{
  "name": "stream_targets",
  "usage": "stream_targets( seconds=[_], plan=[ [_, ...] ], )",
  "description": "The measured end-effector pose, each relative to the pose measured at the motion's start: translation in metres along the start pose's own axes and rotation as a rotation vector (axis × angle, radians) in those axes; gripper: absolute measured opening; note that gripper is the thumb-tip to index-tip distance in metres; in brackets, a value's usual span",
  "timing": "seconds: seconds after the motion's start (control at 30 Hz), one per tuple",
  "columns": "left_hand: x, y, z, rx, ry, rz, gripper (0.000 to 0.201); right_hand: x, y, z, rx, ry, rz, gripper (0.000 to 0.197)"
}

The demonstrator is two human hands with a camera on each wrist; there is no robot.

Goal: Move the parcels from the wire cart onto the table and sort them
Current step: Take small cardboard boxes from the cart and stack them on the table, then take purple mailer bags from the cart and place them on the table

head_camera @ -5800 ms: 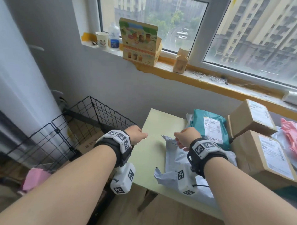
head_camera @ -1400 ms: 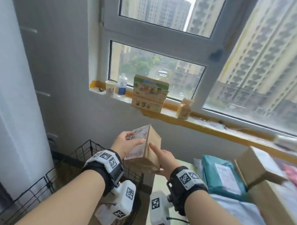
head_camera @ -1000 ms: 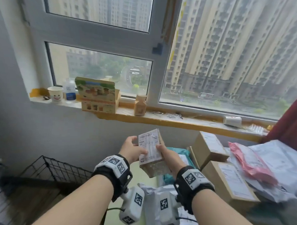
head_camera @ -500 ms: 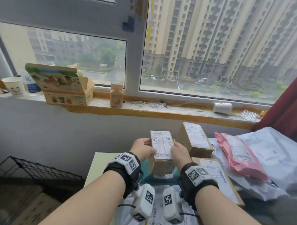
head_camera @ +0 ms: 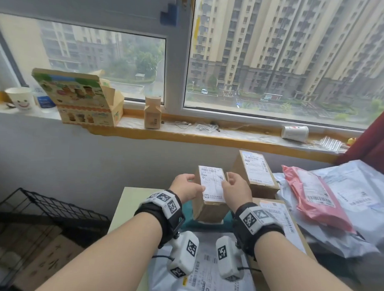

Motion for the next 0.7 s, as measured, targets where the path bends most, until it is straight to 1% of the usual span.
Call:
stream_targets(
  seconds=[0.17,0.3,0.43,0.6,0.7],
  plan=[
    [0.009,0.008,0.013,-0.044,0.027,-0.012,0.066,0.009,-0.015,0.016,-0.019,0.049,0.038,0.042],
    [0.015,0.012,0.030,-0.055,0.059,-0.016,0.061,0.018,-0.030,0.027,-0.037,0.124,0.100,0.039],
    [0.024,0.011,0.048,-0.071,0.091,-0.025,0.057,0.026,-0.046,0.027,-0.047,0.150,0.163,0.036],
    [0.039,0.010,0.078,-0.065,0.127,-0.029,0.052,0.037,-0.065,0.013,-0.044,0.128,0.198,0.033],
    [0.049,0.010,0.100,-0.073,0.150,-0.033,0.050,0.049,-0.078,-0.002,-0.101,0.094,0.209,0.030]
  ],
)
Point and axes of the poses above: each hand's wrist, its own x-axis away from the middle knuckle, its own z-axis out of the back of the hand, y = z × x, the point moved 7 cm from there along -x, towards the middle knuckle, and after that the axes turned 5 degrees about -z, right-handed, at the moved point
